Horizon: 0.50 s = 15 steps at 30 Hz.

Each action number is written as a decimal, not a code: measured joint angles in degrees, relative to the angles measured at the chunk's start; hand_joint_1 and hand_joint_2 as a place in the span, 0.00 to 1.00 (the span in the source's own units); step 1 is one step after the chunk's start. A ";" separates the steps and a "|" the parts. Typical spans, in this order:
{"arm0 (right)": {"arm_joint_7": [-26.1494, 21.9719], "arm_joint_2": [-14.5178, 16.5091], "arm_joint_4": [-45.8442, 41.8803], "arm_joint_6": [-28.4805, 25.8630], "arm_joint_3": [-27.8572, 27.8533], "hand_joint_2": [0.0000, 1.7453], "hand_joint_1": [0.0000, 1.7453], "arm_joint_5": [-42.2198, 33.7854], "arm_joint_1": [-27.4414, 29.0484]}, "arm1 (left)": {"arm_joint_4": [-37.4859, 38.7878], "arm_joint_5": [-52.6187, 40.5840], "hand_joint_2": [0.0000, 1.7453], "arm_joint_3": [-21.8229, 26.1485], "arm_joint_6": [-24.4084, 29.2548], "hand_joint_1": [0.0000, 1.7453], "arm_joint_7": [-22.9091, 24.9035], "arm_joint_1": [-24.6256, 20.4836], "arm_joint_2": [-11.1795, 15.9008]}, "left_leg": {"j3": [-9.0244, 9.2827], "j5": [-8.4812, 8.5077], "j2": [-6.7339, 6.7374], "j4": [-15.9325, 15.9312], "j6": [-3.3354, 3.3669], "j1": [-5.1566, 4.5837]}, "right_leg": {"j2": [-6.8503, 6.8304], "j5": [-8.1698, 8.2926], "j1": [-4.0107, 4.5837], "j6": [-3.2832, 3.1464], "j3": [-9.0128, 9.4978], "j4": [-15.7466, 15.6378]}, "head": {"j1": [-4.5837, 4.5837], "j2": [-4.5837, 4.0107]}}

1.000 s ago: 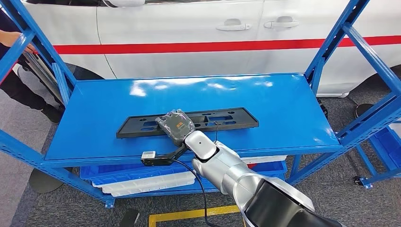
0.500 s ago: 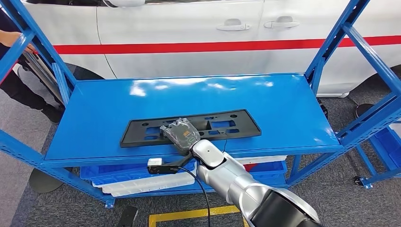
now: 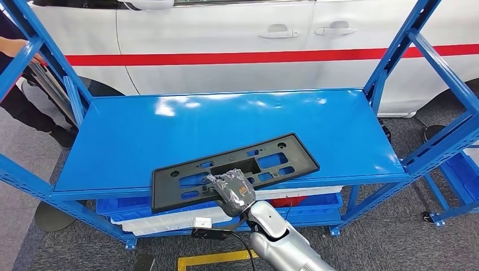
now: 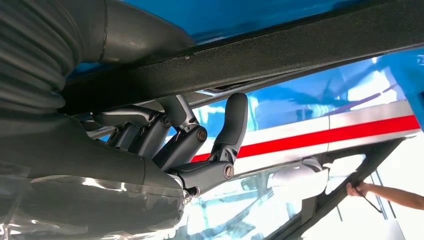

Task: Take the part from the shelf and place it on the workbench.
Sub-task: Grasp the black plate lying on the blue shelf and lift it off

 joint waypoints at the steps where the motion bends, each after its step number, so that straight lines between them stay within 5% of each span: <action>1: 0.28 -0.23 -1.21 -0.10 -0.26 1.00 1.00 0.40 0.94 | 0.00 -0.21 1.00 -0.08 -0.03 0.00 0.17 0.04 0.03 | 0.03 -0.05 0.00 0.05 0.05 -0.02 | 0.00 -0.03 -0.01 0.05 0.05 -0.01 | 0.00 0.00; 11: 1.60 -2.43 -9.99 -0.47 -3.28 1.00 1.00 0.90 6.73 | 0.00 -1.04 1.00 -1.52 -0.98 0.00 0.74 -0.38 0.01 | 0.21 -0.04 0.07 0.28 1.54 0.09 | -0.03 -0.76 -0.26 1.32 0.58 0.30 | 0.01 0.00; 13: 1.56 -2.84 -10.83 -0.60 -3.85 1.00 1.00 0.76 7.40 | 0.00 -1.11 1.00 -1.70 -1.16 0.00 0.49 -0.56 -0.06 | 0.12 0.40 0.20 -0.08 2.04 0.22 | -0.06 -4.23 -0.24 1.31 -1.24 4.91 | 0.01 0.00; 15: 1.49 -3.21 -11.28 -0.67 -4.17 1.00 1.00 0.76 8.02 | 0.00 -1.21 1.00 -1.93 -1.20 0.00 0.29 -0.59 -0.10 | -0.21 0.57 0.24 -0.07 2.28 -0.06 | -0.07 -8.70 -0.05 1.15 -4.65 13.20 | 0.01 0.00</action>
